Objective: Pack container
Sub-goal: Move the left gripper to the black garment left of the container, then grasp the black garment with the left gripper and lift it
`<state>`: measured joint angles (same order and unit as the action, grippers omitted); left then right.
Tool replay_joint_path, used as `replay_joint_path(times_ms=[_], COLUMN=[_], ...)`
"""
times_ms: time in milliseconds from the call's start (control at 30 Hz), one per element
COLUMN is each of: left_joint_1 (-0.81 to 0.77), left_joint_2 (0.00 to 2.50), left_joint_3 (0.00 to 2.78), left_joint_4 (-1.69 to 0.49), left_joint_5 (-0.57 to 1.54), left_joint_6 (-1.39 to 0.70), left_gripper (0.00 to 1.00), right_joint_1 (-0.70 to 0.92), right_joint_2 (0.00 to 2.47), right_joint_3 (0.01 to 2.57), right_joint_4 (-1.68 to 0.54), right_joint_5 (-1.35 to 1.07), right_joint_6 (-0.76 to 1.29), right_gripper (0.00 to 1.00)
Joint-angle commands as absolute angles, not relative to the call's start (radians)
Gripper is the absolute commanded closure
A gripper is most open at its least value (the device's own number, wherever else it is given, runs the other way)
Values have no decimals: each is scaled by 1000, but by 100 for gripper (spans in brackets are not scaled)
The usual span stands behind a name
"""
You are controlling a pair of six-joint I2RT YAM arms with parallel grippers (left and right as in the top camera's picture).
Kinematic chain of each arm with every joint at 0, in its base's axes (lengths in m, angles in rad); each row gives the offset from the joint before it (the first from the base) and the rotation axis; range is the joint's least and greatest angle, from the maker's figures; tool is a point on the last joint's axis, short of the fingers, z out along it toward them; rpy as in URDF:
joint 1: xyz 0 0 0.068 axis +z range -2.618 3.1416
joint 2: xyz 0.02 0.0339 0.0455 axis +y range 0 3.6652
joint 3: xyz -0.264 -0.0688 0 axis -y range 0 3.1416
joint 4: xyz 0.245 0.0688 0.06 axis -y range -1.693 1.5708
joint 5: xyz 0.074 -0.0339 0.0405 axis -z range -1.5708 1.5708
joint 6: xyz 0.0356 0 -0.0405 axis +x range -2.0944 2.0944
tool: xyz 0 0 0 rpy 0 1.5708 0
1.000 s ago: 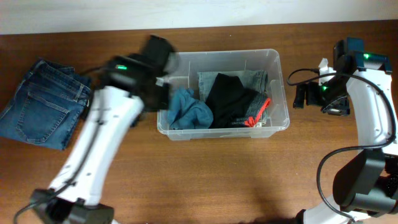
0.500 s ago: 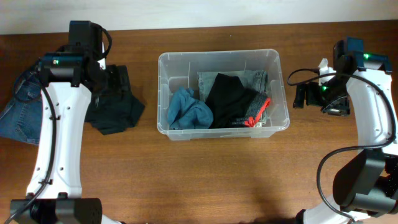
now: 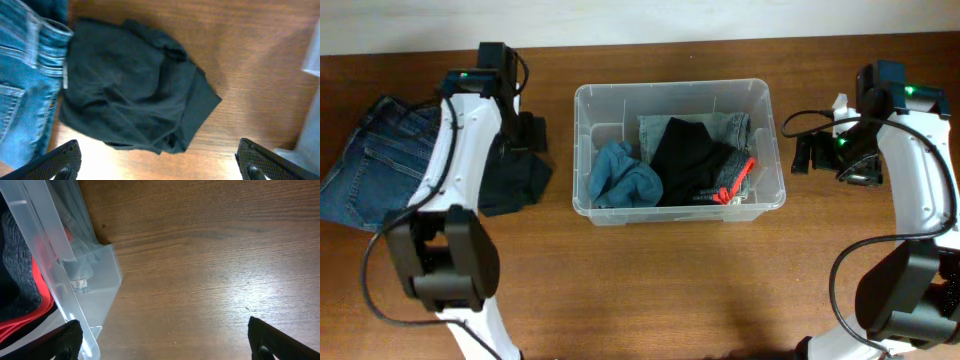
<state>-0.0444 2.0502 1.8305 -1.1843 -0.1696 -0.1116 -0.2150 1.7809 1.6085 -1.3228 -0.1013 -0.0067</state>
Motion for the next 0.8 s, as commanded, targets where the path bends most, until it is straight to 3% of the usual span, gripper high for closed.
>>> replay_joint_path(times_ms=[0, 400, 767], left_joint_1=[-42, -29, -28], left_joint_2=[2127, 2258, 2341], left_joint_3=[1833, 1833, 1833], left_joint_4=[-1180, -1099, -1095], left_joint_5=[-181, -180, -181], left_joint_6=[-112, -409, -427], left_gripper=[1, 1, 1], right_joint_1=[-210, -210, -210], right_joint_2=[1762, 1762, 1762], right_joint_3=[1625, 1625, 1625], right_joint_4=[-1322, -1322, -1322], right_joint_5=[-93, -93, -93], right_joint_6=[-7, -7, -7], right_gripper=[2, 2, 2])
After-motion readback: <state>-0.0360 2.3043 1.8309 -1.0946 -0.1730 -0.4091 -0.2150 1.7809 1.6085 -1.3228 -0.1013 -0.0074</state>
